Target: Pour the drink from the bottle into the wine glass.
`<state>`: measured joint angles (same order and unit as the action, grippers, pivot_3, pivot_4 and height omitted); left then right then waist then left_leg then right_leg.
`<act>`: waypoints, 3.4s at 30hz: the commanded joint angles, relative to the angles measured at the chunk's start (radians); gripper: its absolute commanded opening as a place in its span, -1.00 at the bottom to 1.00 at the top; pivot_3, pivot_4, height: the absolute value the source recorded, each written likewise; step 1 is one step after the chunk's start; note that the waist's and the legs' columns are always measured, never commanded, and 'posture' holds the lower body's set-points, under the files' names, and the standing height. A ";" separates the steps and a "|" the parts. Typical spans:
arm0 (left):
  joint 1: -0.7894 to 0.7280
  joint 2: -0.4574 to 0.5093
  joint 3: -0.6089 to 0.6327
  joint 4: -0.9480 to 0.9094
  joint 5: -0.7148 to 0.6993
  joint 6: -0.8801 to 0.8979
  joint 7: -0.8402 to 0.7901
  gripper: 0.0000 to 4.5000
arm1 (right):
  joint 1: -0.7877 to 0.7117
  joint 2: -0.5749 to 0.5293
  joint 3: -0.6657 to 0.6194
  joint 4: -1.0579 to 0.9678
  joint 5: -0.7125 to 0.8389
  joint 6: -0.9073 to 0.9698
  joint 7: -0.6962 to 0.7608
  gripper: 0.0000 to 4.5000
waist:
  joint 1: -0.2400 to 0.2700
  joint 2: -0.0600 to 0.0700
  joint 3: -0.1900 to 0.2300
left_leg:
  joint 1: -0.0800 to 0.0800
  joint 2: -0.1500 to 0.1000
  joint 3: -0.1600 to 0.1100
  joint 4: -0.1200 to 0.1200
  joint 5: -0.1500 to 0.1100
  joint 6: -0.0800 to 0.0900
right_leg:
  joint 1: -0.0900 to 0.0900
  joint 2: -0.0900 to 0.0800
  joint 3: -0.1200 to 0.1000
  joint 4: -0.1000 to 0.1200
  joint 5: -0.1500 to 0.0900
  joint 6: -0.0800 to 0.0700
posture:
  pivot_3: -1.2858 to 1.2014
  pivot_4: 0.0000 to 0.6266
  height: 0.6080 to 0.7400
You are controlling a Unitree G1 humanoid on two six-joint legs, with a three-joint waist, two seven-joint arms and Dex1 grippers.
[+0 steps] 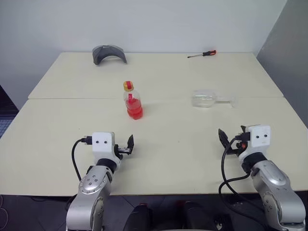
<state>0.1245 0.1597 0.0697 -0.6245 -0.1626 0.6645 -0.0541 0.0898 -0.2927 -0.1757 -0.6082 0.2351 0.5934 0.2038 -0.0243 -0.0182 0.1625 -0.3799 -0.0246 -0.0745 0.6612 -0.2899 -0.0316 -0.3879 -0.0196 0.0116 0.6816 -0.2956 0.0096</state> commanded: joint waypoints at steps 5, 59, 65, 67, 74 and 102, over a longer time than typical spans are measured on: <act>-0.083 0.055 -0.026 0.103 0.009 -0.118 -0.098 0.99 | -0.040 -0.106 0.026 -0.054 0.169 -0.028 0.248 1.00 | 0.000 0.000 0.000 | 0.000 0.000 0.000 0.000 0.000 0.000 | 0.000 0.000 0.000 0.000 0.000 0.000 | 0.03 -0.52 1.00; -0.743 -0.014 0.010 1.180 0.097 -0.837 -0.095 0.99 | -0.293 -0.355 0.027 -0.020 0.540 0.142 0.453 1.00 | 0.024 -0.001 0.001 | -0.001 -0.001 0.000 0.003 -0.002 0.003 | 0.001 -0.001 -0.001 0.000 0.001 0.001 | 0.03 -0.52 1.00; -0.780 -0.022 0.013 1.274 0.097 -0.906 -0.097 0.99 | -0.301 -0.358 0.022 -0.027 0.556 0.152 0.436 1.00 | 0.024 -0.002 0.001 | -0.001 -0.001 0.000 0.003 -0.002 0.003 | 0.001 -0.001 -0.001 0.000 0.001 0.001 | 0.03 -0.52 1.00; -0.787 -0.023 0.013 1.297 0.096 -0.926 -0.102 0.99 | -0.302 -0.359 0.021 -0.027 0.558 0.153 0.434 1.00 | 0.024 -0.002 0.001 | -0.001 -0.001 0.000 0.003 -0.002 0.003 | 0.001 -0.001 -0.001 0.000 0.001 0.001 | 0.03 -0.52 1.00; -0.808 -0.035 0.013 1.337 0.087 -0.984 -0.126 0.48 | -0.294 -0.359 0.018 -0.035 0.561 0.152 0.426 1.00 | 0.024 -0.002 0.001 | -0.001 -0.001 0.000 0.003 -0.002 0.003 | 0.001 -0.001 -0.001 0.000 0.001 0.001 | 0.03 -0.52 1.00; -0.774 0.160 -0.113 0.815 -0.103 -0.463 -0.702 -0.12 | -0.915 -0.065 0.224 0.419 0.323 0.159 0.272 1.00 | 0.002 -0.002 0.001 | -0.003 -0.001 0.000 0.004 0.001 -0.001 | -0.002 -0.001 -0.001 0.000 0.002 0.000 | 0.03 -0.52 1.00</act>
<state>-0.6182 0.3142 -0.0346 0.2408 -0.2434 0.2125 -0.7190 -0.7968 -0.3666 0.0550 -0.1825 0.5669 0.7727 0.4744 -0.0225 -0.0199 0.1637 -0.3832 -0.0258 -0.0746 0.6649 -0.2889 -0.0331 -0.3898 -0.0213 0.0110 0.6816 -0.2934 0.0097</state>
